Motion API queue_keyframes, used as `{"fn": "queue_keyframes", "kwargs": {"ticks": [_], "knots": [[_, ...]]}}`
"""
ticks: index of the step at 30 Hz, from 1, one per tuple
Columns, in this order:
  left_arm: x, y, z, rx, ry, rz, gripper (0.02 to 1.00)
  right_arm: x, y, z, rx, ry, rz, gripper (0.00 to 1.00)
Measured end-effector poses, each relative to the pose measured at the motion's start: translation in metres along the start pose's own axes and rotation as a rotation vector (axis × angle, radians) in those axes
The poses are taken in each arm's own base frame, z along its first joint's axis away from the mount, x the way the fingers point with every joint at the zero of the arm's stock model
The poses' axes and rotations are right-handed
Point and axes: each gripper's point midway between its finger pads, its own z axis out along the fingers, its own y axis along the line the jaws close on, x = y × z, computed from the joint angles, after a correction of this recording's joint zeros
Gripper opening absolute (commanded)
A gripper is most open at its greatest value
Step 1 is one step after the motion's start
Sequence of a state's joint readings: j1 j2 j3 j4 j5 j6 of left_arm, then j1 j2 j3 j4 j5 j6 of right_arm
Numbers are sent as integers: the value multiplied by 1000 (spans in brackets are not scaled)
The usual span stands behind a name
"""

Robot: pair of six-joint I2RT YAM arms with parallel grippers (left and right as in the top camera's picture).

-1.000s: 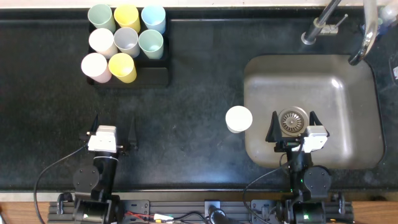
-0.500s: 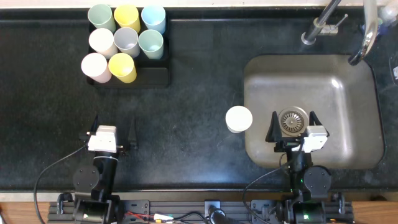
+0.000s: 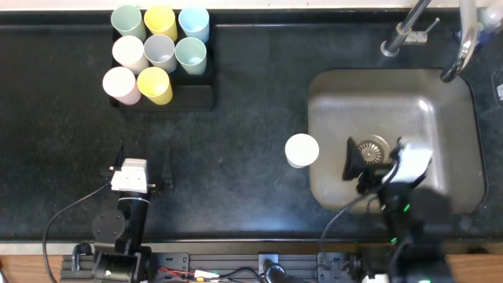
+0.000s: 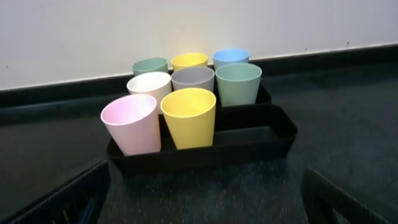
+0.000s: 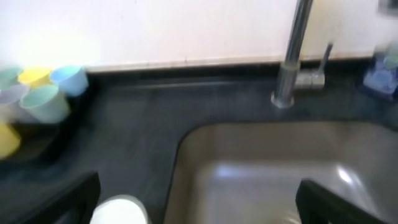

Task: Store Cups

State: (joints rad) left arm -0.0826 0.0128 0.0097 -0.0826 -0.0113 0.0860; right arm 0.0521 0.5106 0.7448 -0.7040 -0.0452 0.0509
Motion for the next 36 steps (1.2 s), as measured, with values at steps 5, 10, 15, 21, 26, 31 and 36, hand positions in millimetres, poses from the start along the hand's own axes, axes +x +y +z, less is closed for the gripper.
{"fn": "queue_keyframes", "kwargs": {"ticks": [5,10,15,21,26,31,36], "knots": [[0,0,0,0,0,0,998,-8,25,9,-35,394,-39,996],[0,0,0,0,0,0,998,20,45,38,-83,712,-160,996],[0,0,0,0,0,0,998,61,47,66,-114,924,-264,998],[0,0,0,0,0,0,998,94,46,88,-187,1063,-362,998],[0,0,0,1,0,0,998,114,45,100,-237,1137,-425,998],[0,0,0,0,0,0,996,127,44,108,-255,1181,-448,998],[0,0,0,0,0,0,998,140,41,117,-261,1217,-467,996]]}}
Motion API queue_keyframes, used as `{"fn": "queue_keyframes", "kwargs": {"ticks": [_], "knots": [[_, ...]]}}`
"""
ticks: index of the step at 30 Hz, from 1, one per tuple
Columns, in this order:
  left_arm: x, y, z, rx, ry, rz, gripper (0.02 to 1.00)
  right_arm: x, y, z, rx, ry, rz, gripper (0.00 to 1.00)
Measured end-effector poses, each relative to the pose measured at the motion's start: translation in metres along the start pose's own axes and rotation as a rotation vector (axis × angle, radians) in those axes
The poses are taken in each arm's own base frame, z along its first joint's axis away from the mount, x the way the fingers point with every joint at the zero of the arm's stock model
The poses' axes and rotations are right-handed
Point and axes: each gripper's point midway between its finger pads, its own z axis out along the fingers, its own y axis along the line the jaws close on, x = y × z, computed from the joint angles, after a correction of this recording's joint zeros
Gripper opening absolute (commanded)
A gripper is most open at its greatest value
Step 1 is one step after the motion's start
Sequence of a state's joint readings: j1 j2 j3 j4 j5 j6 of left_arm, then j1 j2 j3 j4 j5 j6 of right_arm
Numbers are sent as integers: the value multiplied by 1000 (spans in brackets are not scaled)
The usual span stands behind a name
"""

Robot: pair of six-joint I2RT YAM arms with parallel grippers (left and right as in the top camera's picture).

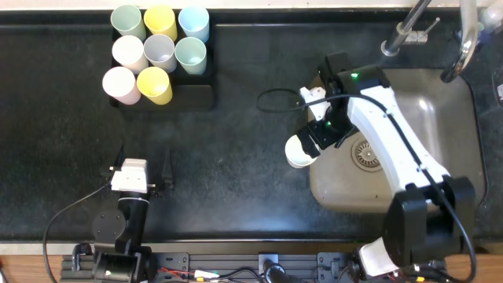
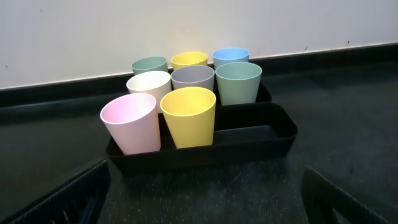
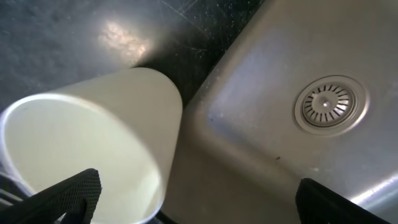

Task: Store Cups

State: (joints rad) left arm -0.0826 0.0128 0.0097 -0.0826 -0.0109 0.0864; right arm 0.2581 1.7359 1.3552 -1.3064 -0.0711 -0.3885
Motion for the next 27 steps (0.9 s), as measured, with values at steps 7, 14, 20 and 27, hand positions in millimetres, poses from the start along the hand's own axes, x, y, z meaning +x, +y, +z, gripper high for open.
{"fn": "queue_keyframes", "kwargs": {"ticks": [7,14,20,27], "knots": [[0,0,0,0,0,0,998,-11,-7,9,18,-17,-10,985],[0,0,0,0,0,0,998,-12,-7,11,17,-13,-14,42],[0,0,0,0,0,0,1000,-11,7,5,-25,-5,-19,45],[0,0,0,0,0,0,998,-43,24,-60,7,-110,-18,42]]}}
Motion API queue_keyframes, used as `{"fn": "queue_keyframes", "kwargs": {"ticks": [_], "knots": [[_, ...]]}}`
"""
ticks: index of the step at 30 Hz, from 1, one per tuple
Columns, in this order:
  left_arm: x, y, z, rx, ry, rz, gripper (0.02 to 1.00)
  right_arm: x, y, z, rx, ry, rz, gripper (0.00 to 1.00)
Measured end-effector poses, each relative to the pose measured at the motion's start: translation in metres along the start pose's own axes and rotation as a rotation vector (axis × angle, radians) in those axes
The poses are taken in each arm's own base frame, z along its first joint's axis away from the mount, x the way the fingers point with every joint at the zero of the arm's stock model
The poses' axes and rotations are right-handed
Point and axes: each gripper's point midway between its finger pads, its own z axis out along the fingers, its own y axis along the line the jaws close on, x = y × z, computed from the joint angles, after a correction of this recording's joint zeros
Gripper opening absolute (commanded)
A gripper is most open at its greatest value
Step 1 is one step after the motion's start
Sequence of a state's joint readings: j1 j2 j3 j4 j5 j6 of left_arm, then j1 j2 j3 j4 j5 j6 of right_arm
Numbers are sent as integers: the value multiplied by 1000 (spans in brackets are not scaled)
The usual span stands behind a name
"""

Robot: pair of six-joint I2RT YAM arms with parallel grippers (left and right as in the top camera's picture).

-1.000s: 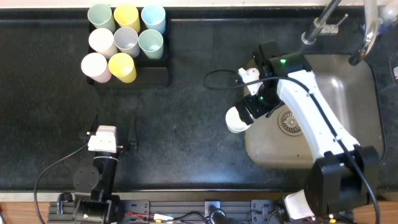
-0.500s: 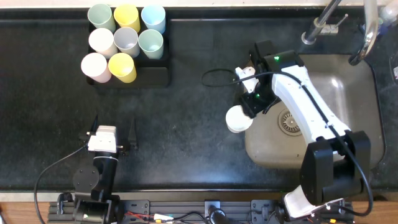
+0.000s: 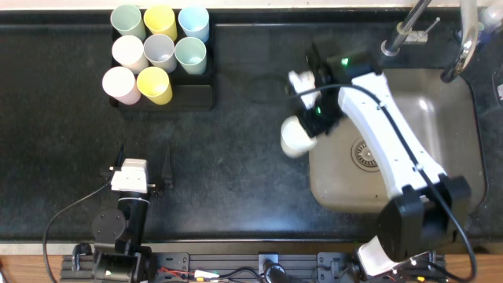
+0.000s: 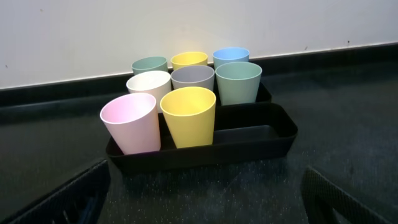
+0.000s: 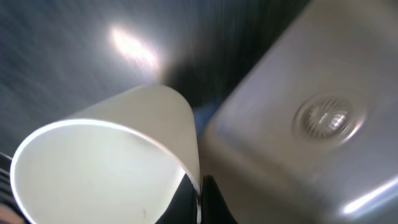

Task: Store Cups

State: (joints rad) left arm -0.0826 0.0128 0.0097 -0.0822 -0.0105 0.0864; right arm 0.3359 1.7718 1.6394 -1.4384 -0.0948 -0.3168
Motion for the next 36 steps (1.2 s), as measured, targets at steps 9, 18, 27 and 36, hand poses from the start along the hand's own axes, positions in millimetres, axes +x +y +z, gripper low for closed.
{"fn": "queue_keyframes", "kwargs": {"ticks": [9,18,27,36], "knots": [[0,0,0,0,0,0,998,-142,76,-229,117,-827,-168,45],[0,0,0,0,0,0,998,-220,118,-173,93,-809,-209,40],[0,0,0,0,0,0,998,-229,119,-36,97,-493,-211,40],[0,0,0,0,0,0,998,-212,139,-18,66,-406,-272,40]]}}
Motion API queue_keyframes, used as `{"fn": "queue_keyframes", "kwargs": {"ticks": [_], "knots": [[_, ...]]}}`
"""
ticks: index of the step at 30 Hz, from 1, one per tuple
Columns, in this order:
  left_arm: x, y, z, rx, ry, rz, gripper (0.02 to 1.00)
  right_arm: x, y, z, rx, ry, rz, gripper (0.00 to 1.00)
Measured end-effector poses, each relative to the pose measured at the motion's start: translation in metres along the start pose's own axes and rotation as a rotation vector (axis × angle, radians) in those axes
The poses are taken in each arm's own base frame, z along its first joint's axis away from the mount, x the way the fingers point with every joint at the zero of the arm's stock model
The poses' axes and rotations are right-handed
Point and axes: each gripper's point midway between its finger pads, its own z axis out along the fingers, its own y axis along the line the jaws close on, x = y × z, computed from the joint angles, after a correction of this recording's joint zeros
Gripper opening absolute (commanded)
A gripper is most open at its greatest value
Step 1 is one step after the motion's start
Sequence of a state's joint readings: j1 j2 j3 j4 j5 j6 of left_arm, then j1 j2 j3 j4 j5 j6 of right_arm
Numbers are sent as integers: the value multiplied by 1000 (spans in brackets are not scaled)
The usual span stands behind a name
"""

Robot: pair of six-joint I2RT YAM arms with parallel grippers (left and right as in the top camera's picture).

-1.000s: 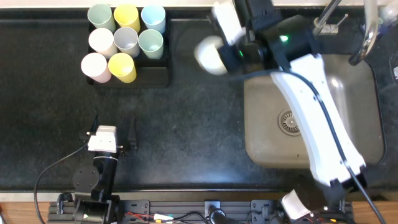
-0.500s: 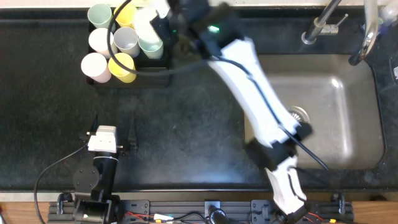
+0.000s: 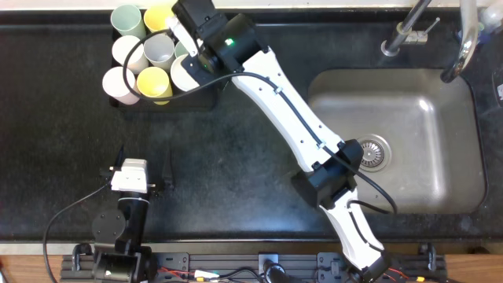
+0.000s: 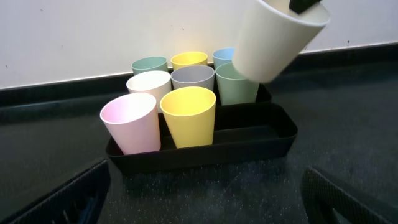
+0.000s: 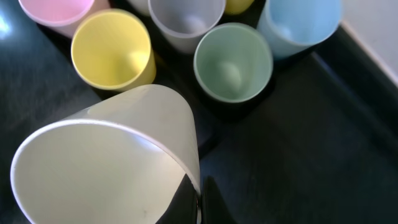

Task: Store Cups

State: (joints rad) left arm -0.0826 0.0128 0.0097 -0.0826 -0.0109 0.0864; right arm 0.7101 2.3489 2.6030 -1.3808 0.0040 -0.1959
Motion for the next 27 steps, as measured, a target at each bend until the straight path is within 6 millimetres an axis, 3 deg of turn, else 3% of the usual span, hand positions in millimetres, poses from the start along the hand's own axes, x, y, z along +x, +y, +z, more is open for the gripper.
{"fn": "queue_keyframes", "kwargs": {"ticks": [9,18,27], "knots": [[0,0,0,0,0,0,998,21,2,44,-4,102,-17,42],[0,0,0,0,0,0,998,22,1,53,-1,110,-35,40],[0,0,0,0,0,0,1000,34,0,77,3,160,-70,42]]}}
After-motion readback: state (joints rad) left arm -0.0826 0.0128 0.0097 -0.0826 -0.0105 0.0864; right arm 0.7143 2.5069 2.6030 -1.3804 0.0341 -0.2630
